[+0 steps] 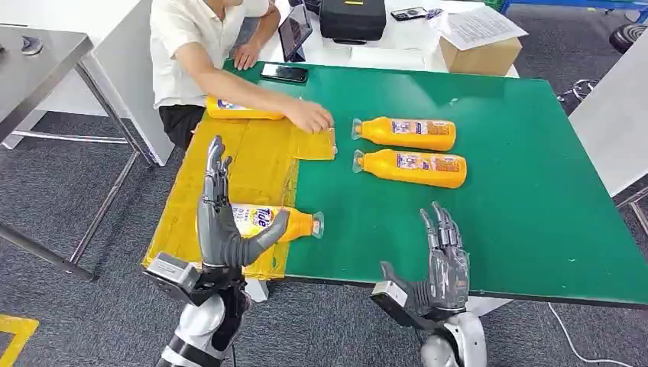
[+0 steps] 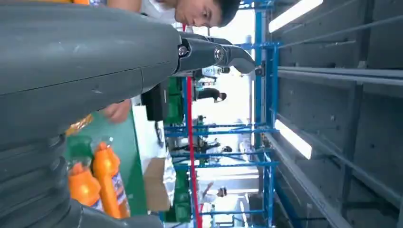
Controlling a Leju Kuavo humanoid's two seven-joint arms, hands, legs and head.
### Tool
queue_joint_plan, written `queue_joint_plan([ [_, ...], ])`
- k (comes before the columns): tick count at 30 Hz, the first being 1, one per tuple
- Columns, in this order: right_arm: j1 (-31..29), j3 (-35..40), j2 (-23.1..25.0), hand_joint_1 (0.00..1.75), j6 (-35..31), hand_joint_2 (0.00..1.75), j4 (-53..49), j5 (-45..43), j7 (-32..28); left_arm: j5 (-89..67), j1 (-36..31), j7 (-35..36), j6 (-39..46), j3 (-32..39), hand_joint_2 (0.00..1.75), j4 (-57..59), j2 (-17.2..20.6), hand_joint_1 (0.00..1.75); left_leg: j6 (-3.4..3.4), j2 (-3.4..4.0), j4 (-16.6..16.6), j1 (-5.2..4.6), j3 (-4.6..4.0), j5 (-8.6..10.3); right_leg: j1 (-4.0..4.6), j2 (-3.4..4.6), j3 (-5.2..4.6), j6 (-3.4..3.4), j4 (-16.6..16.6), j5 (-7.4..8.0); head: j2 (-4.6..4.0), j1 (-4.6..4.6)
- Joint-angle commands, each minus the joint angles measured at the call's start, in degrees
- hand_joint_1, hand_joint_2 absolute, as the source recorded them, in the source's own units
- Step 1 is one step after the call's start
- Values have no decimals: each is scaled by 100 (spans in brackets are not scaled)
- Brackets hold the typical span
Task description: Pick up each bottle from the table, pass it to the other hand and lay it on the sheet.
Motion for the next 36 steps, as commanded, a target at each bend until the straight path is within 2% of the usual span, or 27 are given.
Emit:
queue_joint_plan([
  [1,-716,-445,-1253,0,19,175,1594,918,1104,-286,-84,525,586,-379,175,1077,-18,0,-1,-14,-13,-4,33,-1,-3,-11,41,-3,-19,-2,0,-2],
  [2,-716,-445,-1253,0,19,175,1594,918,1104,-286,-84,525,586,-379,175,1077,-18,0,-1,-7,-12,-5,25,1,-5,-5,30,-3,-17,1,0,0],
  [5,-997,-20,-1506,0,52,175,2156,1116,1681,-390,-106,555,646,-462,175,1089,-4,0,-4,3,-9,-14,33,-5,-13,6,35,-5,-13,0,0,-2],
  [8,-1291,222,-1619,0,178,175,2545,1222,1979,-419,-67,550,615,-514,175,993,-5,0,-7,9,-9,-13,33,-4,-11,11,33,-8,-14,3,0,-2],
  [18,-1345,290,-1626,0,195,175,2647,1276,2058,-420,-64,549,608,-515,175,977,1,0,-1,1,-3,-10,15,-1,-9,1,16,-2,-6,2,0,-2],
  [21,-1717,592,-1701,0,154,175,3100,1364,2242,-536,-121,593,586,-607,175,1061,6,0,-7,18,-1,-8,35,-10,-7,19,30,-9,-5,-1,0,-4],
  [22,-1852,698,-1710,0,189,175,3264,1284,2212,-653,-148,594,728,-611,175,1114,-4,0,-2,15,-2,-11,18,-3,-10,14,16,-3,-6,5,0,-2],
  [29,-2305,1183,-1681,0,276,175,3847,1590,2528,-697,-31,629,806,-446,175,972,121,0,-9,27,-5,-9,34,-6,-8,27,26,-11,-6,4,0,-2],
  [36,-2334,1215,-1675,0,258,175,3927,1622,2550,-697,-23,635,801,-431,175,947,121,0,-5,16,-5,-9,28,-3,-7,13,25,-7,-7,3,0,-4],
])
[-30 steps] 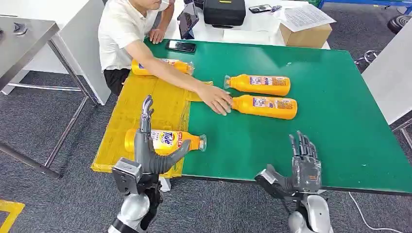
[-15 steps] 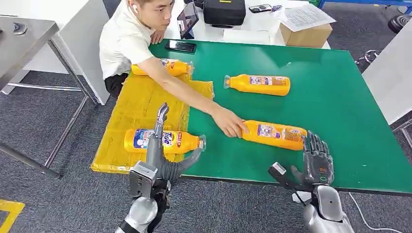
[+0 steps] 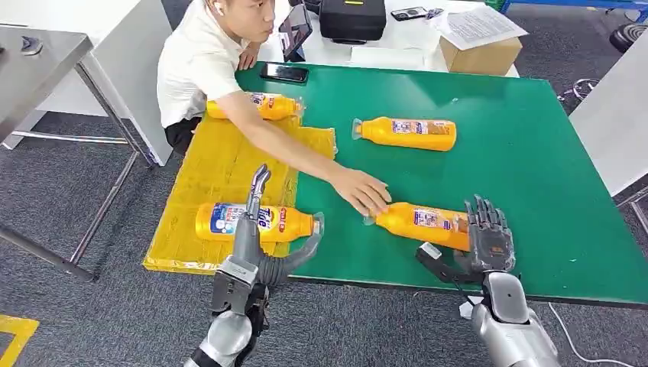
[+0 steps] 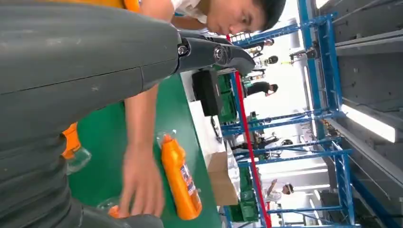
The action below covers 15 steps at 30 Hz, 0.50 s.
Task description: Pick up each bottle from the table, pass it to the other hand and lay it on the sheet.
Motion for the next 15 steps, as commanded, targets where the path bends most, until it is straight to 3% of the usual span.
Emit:
queue_joint_plan([
  [1,-471,450,66,0,125,175,979,50,57,1,-67,38,-3,100,175,153,164,0,-8,11,-6,4,19,-4,4,12,15,-9,-6,-1,0,-2],
  [8,-960,1067,161,0,-130,175,1760,856,538,18,-47,130,-151,59,175,151,156,0,-16,25,-8,6,37,-9,6,28,31,-17,-8,0,0,0],
  [15,-985,1015,209,0,6,175,1771,701,432,34,-33,147,-157,74,175,188,153,0,-12,21,-7,6,46,-4,6,15,40,-16,-8,1,0,0],
])
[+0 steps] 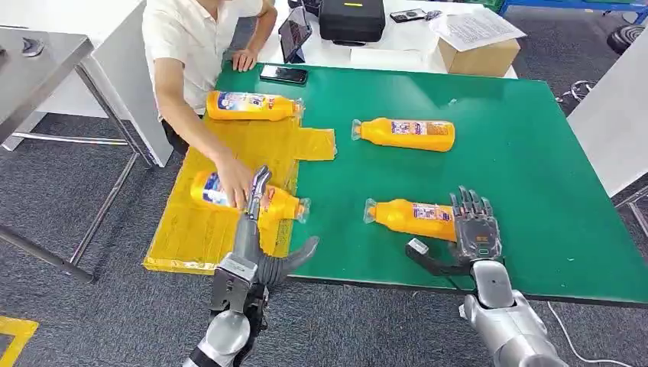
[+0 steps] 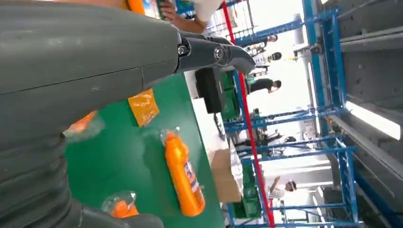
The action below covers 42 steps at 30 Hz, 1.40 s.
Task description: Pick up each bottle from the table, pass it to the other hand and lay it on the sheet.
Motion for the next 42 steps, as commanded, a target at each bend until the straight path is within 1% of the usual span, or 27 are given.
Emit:
queue_joint_plan([
  [1,-265,352,132,0,79,175,727,-5,-13,30,-58,35,-17,17,175,187,141,0,-7,5,-6,4,14,-1,4,6,12,-9,-6,0,0,0],
  [4,-265,352,132,0,79,175,727,-5,-13,30,-58,35,-17,17,175,187,141,0,-15,7,-10,6,33,-4,6,9,29,-16,-8,-3,0,0],
  [6,-265,352,132,0,79,175,727,-5,-13,30,-58,35,-17,17,175,187,141,0,-10,5,-6,6,27,-3,6,7,24,-11,-6,-1,0,-2],
  [9,-247,233,146,0,327,175,803,-261,-150,34,-69,36,-42,12,175,197,144,0,-9,4,-6,4,26,-2,4,5,24,-9,-6,-1,0,0],
  [10,-219,109,155,0,472,175,865,-497,-287,36,-74,36,-58,5,175,195,154,0,-13,4,-10,7,34,-2,6,6,32,-15,-10,-1,0,0],
  [11,-201,107,136,0,562,175,879,-526,-267,44,-76,41,-62,10,175,192,159,0,-8,0,-4,5,25,-1,5,1,24,-8,-6,-1,0,0],
  [14,-199,-145,70,0,1175,175,1124,-981,-431,59,-77,47,-61,30,175,154,180,0,-9,-4,-8,6,36,0,6,-3,34,-10,-9,-1,0,0],
  [15,-206,-233,-4,133,1363,175,1196,-1104,-419,63,-77,48,-67,30,175,140,190,0,-15,-7,-11,9,45,-1,9,-5,43,-17,-13,-2,0,0],
  [16,-206,-280,-59,175,1563,175,1251,-1184,-414,69,-77,49,-69,30,175,134,194,0,-12,-11,-8,8,52,-1,8,-9,49,-13,-12,-3,0,0],
  [18,-195,-331,-145,175,1930,175,1361,-1266,-355,80,-84,51,-77,23,175,135,196,0,-12,-17,-9,7,61,3,7,-14,55,-14,-15,-1,0,0],
  [20,-154,-362,-154,175,1964,175,1371,-1312,-395,81,-97,51,-83,19,175,140,196,0,-10,-7,-8,7,70,-3,7,-5,55,-14,-17,3,0,0],
  [21,-140,-361,-145,175,1953,175,1368,-1313,-394,81,-99,51,-83,19,175,142,196,0,-8,-15,-8,8,74,-4,8,-14,62,-13,-19,3,0,0],
  [23,-97,-332,-120,175,2205,175,1378,-1307,-365,106,-111,75,-88,36,175,159,190,0,-8,-34,-9,7,84,3,7,-32,19,-23,-22,-6,0,2],
  [24,-57,-340,-112,175,2220,175,1328,-1336,-408,135,-113,108,-102,51,175,166,191,0,-1,-35,-9,9,97,-4,8,-31,35,-20,-25,-24,0,4],
  [27,264,-848,-17,175,2528,175,964,-2337,-1389,257,-147,235,-233,105,175,307,220,0,0,-51,-21,14,103,3,13,-42,52,-22,-38,-18,0,0],
  [28,394,-1127,81,175,2712,175,775,-2924,-1962,382,-157,348,-347,136,175,390,216,0,6,-48,-15,13,120,-5,13,-40,70,-6,-36,-16,0,2],
  [29,485,-1386,187,175,3148,175,633,-3512,-2359,490,-167,422,-459,144,175,456,231,0,1,-59,-27,16,124,1,15,-50,78,-11,-48,-14,0,2],
  [31,612,-1044,151,175,2848,175,371,-3261,-2135,590,-188,472,-561,145,175,574,233,0,-1,-54,-32,25,144,-2,24,-44,103,-13,-63,-13,0,2],
  [32,625,-997,163,175,3011,175,261,-3479,-2087,593,-190,473,-598,143,175,603,219,0,5,-43,-19,27,154,-16,26,-34,111,-3,-55,-19,0,9],
  [33,638,-869,126,175,2939,175,195,-3414,-1970,611,-192,493,-635,143,175,604,213,0,4,-39,-27,30,156,-15,29,-29,117,-9,-66,-15,0,9],
  [34,625,-686,70,175,2925,175,163,-3342,-1826,676,-191,561,-719,149,175,586,198,0,-3,-3,-16,37,172,-43,35,0,124,-9,-62,-16,0,9],
  [35,621,-661,62,175,2952,175,150,-3418,-1814,697,-191,582,-749,143,175,576,191,0,-13,9,-26,34,172,-44,33,11,124,-15,-67,-10,0,0],
  [36,625,-530,16,175,2882,175,140,-3367,-1732,703,-188,590,-777,133,175,564,188,0,-8,38,-18,32,188,-59,31,38,178,-14,-59,-14,0,2],
  [37,632,-453,-9,175,2861,175,146,-3409,-1708,724,-183,619,-807,130,175,549,178,0,-14,37,-22,35,180,-51,34,33,168,-27,-63,-6,0,0],
  [38,647,-429,-17,175,2850,175,139,-3461,-1725,756,-177,654,-834,132,175,541,171,0,-8,42,-13,33,197,-56,34,37,173,-21,-55,-13,0,4],
  [39,667,-412,-18,175,2826,175,106,-3505,-1761,824,-167,707,-882,143,175,540,164,0,-13,19,-18,33,188,-45,35,16,143,-27,-57,-12,0,4],
  [42,773,-488,65,175,2893,175,-174,-3995,-2138,1226,-139,850,-1110,233,175,637,137,0,-15,17,-24,41,187,-45,41,17,125,-33,-68,-24,0,2],
])
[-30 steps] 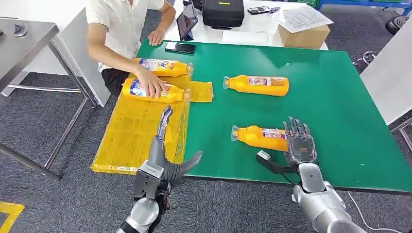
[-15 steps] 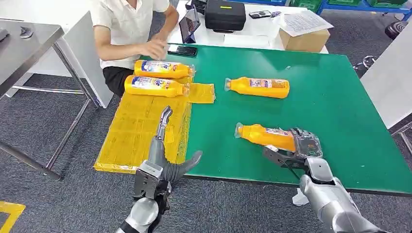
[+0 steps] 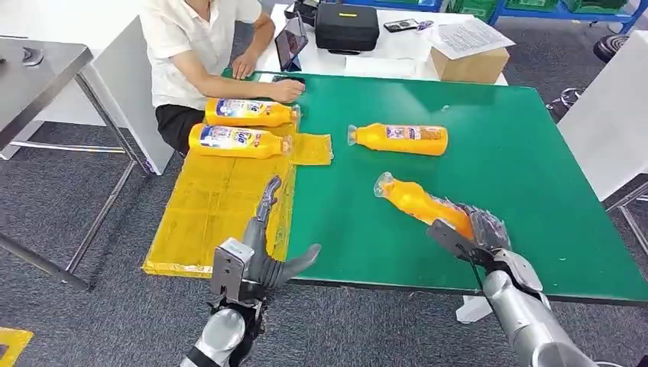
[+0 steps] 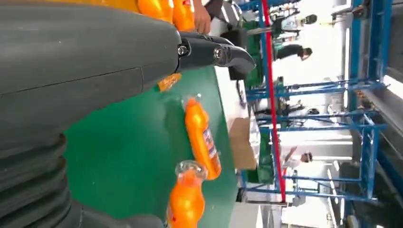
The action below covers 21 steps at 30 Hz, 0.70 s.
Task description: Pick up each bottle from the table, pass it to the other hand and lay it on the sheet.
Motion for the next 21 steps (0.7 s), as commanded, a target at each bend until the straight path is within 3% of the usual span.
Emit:
queue_joint_plan([
  [1,911,208,288,175,309,175,-576,-948,-565,831,-98,375,-391,248,175,589,24,0,-11,-26,-13,9,-9,13,9,-23,3,-10,-16,8,0,-2],
  [5,1090,489,626,175,155,175,-1592,-1427,-876,2268,-119,1205,-1116,353,175,1622,37,0,-17,0,-31,9,-16,15,8,4,33,-11,-26,25,0,0],
  [8,1033,1077,881,175,115,175,-2130,-1533,-813,2565,-209,1089,-1682,-17,175,2062,105,0,-18,11,-21,5,-12,7,5,10,42,-21,-7,24,0,-2],
  [12,752,1955,1232,175,3,175,-2143,-1522,-648,2652,-455,1134,-1689,-308,175,1957,50,0,-20,25,-1,11,-63,7,10,24,-12,-20,19,23,0,-4],
  [21,719,2158,1086,175,-121,175,-2082,-1756,-662,2728,-474,1181,-1646,-374,175,1916,106,0,-15,-42,-1,10,-123,29,7,-38,-44,-14,27,14,0,-2],
])
